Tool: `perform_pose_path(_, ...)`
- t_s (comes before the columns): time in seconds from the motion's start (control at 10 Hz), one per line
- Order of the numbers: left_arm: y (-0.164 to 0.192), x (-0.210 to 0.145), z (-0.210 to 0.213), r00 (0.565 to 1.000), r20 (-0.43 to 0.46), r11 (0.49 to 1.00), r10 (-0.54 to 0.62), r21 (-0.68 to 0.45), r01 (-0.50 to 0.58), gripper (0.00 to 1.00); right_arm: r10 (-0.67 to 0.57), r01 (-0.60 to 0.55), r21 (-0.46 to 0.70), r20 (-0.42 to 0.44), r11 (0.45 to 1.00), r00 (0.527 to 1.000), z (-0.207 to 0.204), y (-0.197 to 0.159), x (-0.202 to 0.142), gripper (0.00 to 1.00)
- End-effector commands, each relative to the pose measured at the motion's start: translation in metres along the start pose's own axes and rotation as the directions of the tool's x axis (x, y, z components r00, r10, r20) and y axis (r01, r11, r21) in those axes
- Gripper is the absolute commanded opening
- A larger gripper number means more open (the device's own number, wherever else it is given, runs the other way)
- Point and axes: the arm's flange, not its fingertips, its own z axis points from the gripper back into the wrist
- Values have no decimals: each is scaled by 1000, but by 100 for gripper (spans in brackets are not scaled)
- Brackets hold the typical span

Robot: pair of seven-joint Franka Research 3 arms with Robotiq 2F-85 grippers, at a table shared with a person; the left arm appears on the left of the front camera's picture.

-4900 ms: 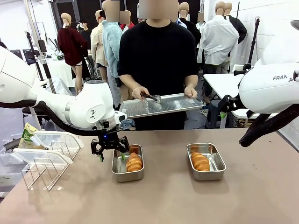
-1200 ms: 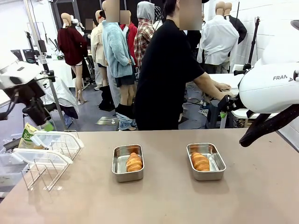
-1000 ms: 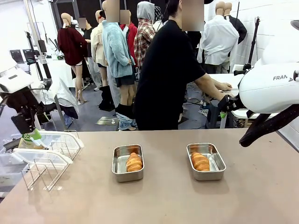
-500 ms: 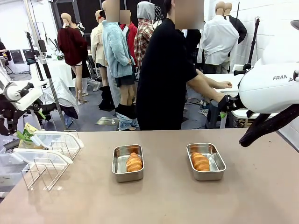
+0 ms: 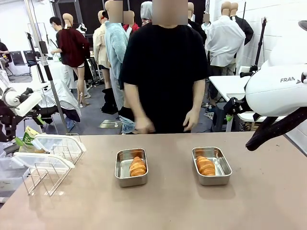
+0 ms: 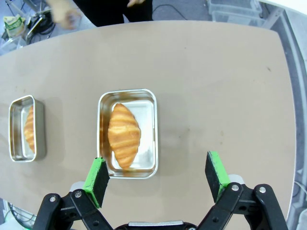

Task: Place the bread in airtight containers.
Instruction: Pick up one Airtight Container lid and hand it to the human.

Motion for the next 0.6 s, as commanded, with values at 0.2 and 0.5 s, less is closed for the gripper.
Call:
perform_pose_path(0.2, 0, -1, 0, 1000, 9, 1000, -17, 2, 17, 100, -1, 1, 1, 2, 1000, 1000, -1, 1, 0, 100)
perform_pose_path(0.5, 0, -1, 0, 1000, 9, 1000, -17, 2, 17, 100, -1, 1, 1, 2, 1000, 1000, -1, 1, 0, 100)
